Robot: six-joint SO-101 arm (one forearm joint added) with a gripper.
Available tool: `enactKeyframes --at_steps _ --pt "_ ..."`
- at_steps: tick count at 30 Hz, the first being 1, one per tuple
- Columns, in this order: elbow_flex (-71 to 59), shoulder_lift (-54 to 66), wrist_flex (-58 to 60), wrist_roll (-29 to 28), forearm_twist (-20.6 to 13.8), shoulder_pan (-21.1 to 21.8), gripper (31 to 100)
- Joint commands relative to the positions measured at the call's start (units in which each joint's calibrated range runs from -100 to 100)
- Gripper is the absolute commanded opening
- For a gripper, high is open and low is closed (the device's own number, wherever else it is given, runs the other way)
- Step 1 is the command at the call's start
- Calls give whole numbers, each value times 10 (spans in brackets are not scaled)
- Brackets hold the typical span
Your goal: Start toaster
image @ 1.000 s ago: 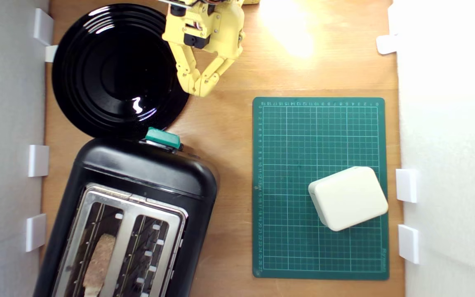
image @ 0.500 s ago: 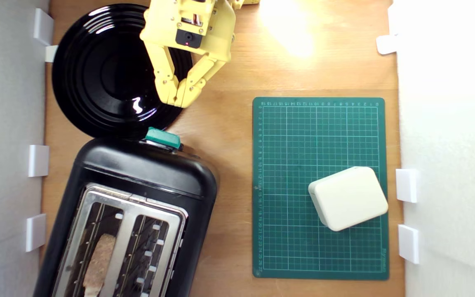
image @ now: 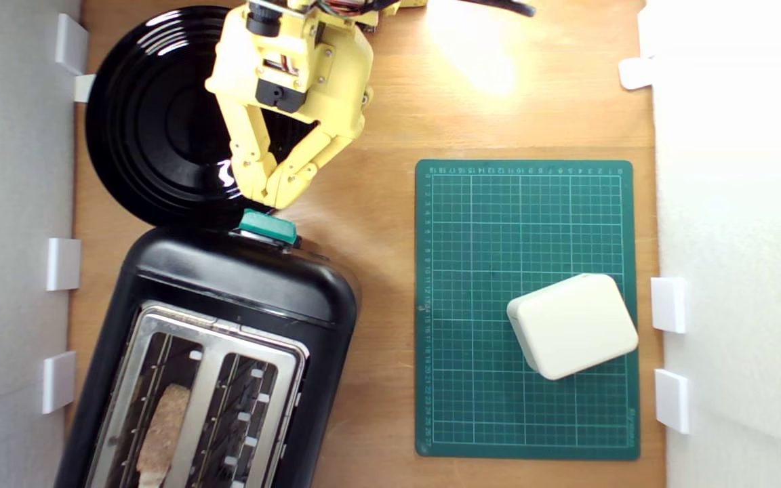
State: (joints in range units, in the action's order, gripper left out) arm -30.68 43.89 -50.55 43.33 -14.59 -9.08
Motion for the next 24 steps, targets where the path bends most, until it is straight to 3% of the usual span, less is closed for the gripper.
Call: enactKeyframes --at_steps 1,8,13,24 --pt "40 -8 25 -1 4 -13 313" --pt "40 -29 25 -2 5 -19 314" --pt "52 -50 28 0 46 -39 314" --pt "51 -79 80 -1 47 -54 314"
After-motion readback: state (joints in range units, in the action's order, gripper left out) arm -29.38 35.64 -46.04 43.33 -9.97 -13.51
